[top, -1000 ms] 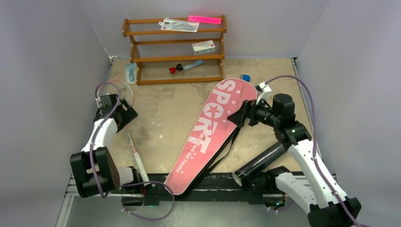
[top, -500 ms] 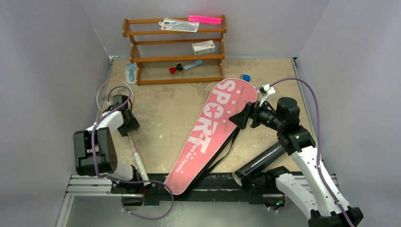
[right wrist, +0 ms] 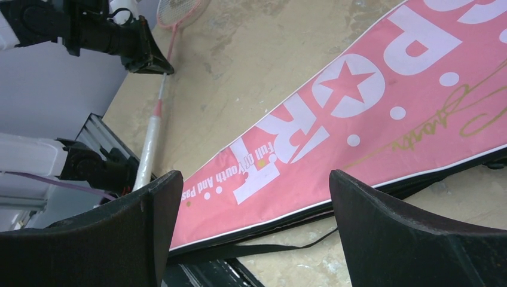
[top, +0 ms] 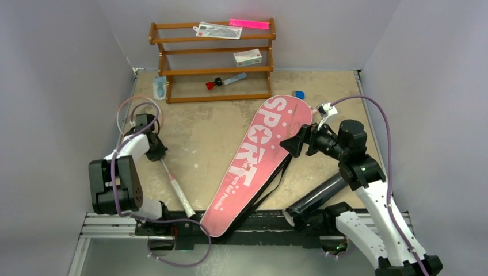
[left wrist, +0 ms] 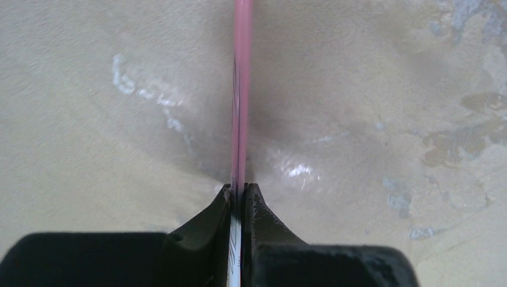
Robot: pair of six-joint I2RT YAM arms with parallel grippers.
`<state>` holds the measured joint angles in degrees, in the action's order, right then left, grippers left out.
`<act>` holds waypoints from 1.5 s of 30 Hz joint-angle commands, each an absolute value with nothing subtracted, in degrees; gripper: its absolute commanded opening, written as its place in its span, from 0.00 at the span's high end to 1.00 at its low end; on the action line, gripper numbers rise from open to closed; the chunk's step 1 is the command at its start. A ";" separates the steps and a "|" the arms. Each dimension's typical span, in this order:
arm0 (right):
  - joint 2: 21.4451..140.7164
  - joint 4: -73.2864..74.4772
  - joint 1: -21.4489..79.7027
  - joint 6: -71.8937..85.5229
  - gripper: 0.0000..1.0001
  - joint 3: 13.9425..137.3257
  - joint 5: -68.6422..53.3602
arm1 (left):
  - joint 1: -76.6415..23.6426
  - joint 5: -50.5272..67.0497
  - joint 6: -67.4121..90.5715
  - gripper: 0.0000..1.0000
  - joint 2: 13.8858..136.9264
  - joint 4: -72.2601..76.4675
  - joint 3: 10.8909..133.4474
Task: Pack up the badminton gear
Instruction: Pick up the racket from the center of the board.
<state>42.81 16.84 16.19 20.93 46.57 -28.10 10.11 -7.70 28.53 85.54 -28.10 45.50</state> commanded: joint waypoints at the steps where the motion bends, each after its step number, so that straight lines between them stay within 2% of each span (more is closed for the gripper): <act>1: 43.55 15.41 16.23 20.83 0.07 46.56 -28.63 | 10.48 -10.18 30.34 1.00 74.77 -28.35 44.35; 6: 46.40 14.54 16.20 20.90 0.07 46.78 -31.85 | 10.26 -10.15 28.92 1.00 62.48 -32.52 47.96; 9: 48.78 14.01 16.22 20.99 0.07 47.45 -34.34 | 9.11 -5.21 28.31 1.00 56.62 -34.78 50.58; 14: 53.11 9.74 16.20 23.66 0.10 48.14 -40.45 | -0.88 -0.35 31.99 1.00 49.31 -32.49 50.13; 16: 55.15 7.25 16.28 26.41 0.14 47.82 -43.42 | -3.91 1.40 33.88 1.00 46.51 -30.69 49.17; 19: 57.36 0.62 16.42 32.26 0.25 46.42 -48.44 | -5.89 6.30 35.46 1.00 42.66 -26.87 47.13; 21: 58.22 -3.54 17.52 35.37 0.26 46.15 -49.21 | -6.83 9.71 36.61 1.00 40.76 -24.16 46.10; 25: 60.35 -4.81 23.74 36.29 0.26 49.11 -42.78 | -9.51 15.33 40.32 1.00 39.90 -17.90 44.08; 29: 63.05 -11.53 30.43 39.89 0.25 50.01 -34.89 | -16.26 13.94 43.43 1.00 41.12 -10.68 42.01; 38: 64.92 -19.74 40.50 39.80 0.27 50.60 -13.87 | -41.24 -5.02 43.28 1.00 50.78 1.78 42.44; 41: 64.32 -21.68 41.71 39.93 0.32 49.05 -8.43 | -47.74 -10.33 42.07 1.00 54.85 4.58 43.73; 45: 62.98 -23.17 41.92 40.50 0.42 47.13 -3.20 | -51.93 -13.51 40.96 1.00 58.72 7.47 45.03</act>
<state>65.17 -17.61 41.65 39.97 47.94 -12.69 -49.15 -6.07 42.46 56.84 -1.52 41.36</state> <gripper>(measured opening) 0.615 0.032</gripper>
